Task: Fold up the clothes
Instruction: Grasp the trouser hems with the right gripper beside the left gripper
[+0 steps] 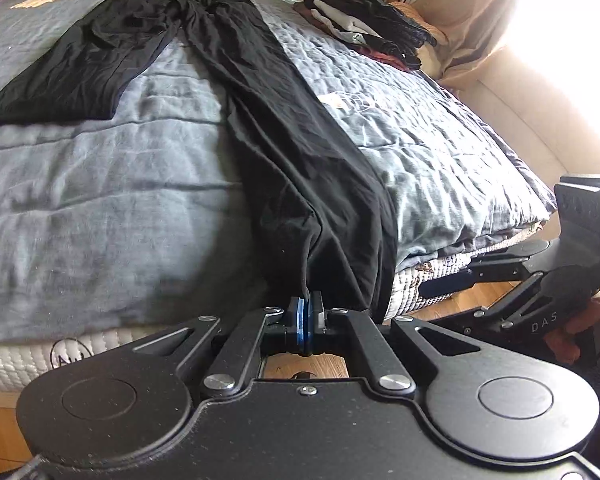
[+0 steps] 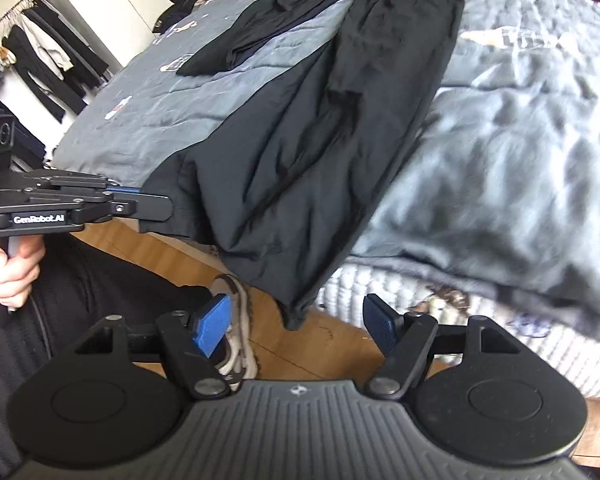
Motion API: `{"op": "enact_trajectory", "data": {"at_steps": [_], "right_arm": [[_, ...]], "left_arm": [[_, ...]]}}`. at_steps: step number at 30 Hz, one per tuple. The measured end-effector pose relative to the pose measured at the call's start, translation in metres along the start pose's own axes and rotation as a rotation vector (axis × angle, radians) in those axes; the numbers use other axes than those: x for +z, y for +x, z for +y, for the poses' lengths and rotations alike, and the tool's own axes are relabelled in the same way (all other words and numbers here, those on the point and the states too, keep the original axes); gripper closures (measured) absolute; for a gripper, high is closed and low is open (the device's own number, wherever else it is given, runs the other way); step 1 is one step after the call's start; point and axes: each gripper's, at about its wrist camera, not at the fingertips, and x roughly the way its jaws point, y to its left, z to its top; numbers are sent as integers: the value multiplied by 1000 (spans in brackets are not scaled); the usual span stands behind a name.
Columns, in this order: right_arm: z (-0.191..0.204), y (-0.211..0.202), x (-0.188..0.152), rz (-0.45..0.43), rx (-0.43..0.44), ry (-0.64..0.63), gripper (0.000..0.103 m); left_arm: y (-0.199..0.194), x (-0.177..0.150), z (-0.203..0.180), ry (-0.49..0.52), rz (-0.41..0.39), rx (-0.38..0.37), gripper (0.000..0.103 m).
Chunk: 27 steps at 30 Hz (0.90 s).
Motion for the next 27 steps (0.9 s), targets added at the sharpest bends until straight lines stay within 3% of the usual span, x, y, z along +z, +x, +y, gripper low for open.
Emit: {"op": "enact_trajectory", "data": {"at_steps": [9,15,20,23,25,27], "right_arm": [[-15,28,2,13,-5,145,31],[-30,46,-2,35,102,262,31],[-33,56,-4,28,127,297,36],[-36,55,-6,12,129,313,58],[-37,55,-7,3,122,310,89],[-37,51,-8,-10,142,313,95]], "left_arm": [[6,-4,4,8,-1,-5,101],[14,-6,9,2,17,20,101],[12,-4,13,-14,7,35,101],[14,-5,13,-10,14,49,101],[15,-5,14,-6,18,57,101],[16,-5,13,-2,20,64,101]]}}
